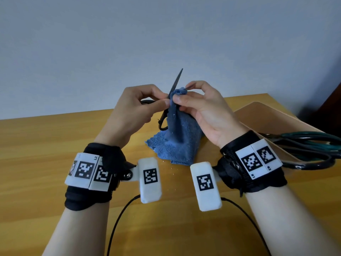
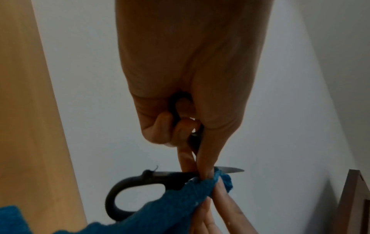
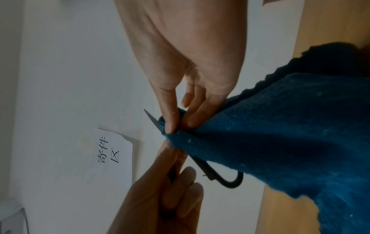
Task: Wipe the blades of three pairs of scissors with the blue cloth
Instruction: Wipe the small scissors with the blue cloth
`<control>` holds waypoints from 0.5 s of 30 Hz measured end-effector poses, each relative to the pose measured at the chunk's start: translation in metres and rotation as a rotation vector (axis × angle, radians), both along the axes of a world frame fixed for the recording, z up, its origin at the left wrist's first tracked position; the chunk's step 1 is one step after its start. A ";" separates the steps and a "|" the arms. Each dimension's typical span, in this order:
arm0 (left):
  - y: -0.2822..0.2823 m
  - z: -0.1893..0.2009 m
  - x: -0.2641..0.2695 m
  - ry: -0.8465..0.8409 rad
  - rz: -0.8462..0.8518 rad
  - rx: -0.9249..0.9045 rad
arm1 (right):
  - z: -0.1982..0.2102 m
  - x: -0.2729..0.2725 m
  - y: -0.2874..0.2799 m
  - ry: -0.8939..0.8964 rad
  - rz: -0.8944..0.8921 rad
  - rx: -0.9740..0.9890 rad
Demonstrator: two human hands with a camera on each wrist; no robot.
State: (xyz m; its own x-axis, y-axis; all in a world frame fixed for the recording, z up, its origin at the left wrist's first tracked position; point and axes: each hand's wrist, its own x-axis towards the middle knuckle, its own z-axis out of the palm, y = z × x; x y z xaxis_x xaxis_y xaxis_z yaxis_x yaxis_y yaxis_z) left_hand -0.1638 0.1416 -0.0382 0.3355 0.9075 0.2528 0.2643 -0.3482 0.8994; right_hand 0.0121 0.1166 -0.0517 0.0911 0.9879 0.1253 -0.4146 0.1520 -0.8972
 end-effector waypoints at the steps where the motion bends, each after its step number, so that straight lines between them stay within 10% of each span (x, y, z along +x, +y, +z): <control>1: 0.001 0.000 0.000 0.005 0.012 0.007 | 0.000 0.001 0.001 0.020 -0.037 0.001; 15: 0.003 0.000 -0.005 -0.099 0.115 0.069 | 0.000 0.015 0.007 0.195 -0.174 -0.025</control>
State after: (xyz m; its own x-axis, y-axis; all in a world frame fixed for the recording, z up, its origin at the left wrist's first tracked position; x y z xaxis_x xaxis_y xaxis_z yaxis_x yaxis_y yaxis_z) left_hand -0.1684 0.1442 -0.0381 0.2004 0.9180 0.3422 0.2170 -0.3822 0.8982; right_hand 0.0268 0.1234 -0.0514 0.2805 0.9577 0.0645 -0.5495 0.2153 -0.8073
